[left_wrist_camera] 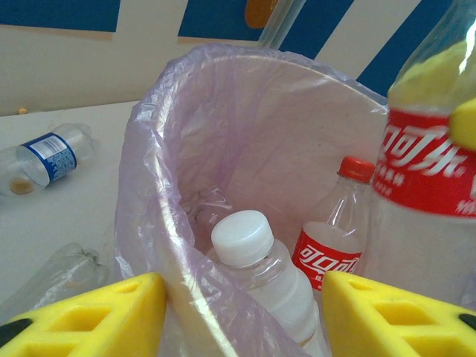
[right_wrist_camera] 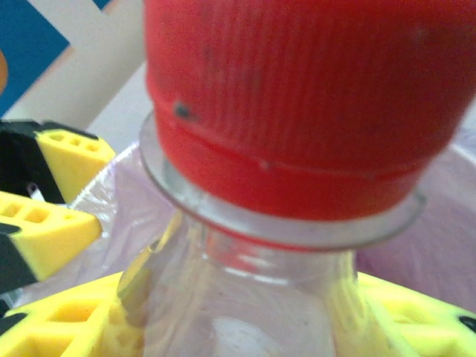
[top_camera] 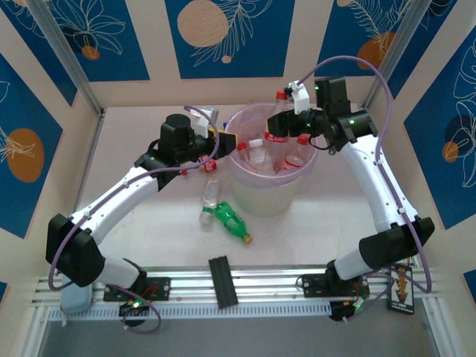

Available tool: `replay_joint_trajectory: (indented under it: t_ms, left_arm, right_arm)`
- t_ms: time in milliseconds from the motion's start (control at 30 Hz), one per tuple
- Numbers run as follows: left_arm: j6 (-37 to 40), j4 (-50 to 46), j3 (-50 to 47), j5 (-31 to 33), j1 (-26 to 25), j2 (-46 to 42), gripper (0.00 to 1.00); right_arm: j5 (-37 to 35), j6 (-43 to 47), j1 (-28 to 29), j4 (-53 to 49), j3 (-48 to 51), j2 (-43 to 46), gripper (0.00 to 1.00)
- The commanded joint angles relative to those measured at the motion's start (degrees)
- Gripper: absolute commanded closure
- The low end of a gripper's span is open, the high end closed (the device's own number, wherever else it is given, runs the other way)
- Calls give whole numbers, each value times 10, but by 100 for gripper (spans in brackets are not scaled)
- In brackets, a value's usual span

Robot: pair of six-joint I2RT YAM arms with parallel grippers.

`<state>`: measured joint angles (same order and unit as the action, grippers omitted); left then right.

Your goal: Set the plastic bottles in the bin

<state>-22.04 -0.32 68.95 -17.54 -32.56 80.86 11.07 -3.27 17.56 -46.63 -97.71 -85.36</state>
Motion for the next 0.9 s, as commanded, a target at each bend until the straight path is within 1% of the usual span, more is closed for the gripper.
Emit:
replay_joint_trajectory:
  t_ms: [0, 200, 400, 600, 667, 767, 867]
  left_arm:
    - [2, 7, 10, 2, -6, 10, 44]
    - [-4, 25, -3, -1, -6, 9, 46]
    - [-7, 27, -6, 1, -7, 11, 47]
    - [-4, 25, -11, 5, -8, 7, 48]
    - [-3, 25, -12, 6, -7, 7, 49]
    - [-4, 25, -9, 2, -7, 13, 49]
    - [-5, 28, -9, 0, -7, 14, 50]
  right_arm:
    - [-38, 35, 17, -35, 6, -18, 69]
    - [-82, 59, 49, -62, -2, -57, 69]
    - [-102, 64, 70, -75, -2, -93, 69]
    - [-117, 42, 81, -19, 43, -105, 69]
    - [-117, 35, 83, -10, 49, -114, 67]
    - [-130, 33, 90, -2, 55, -125, 61]
    - [-123, 30, 93, 9, 60, -113, 48]
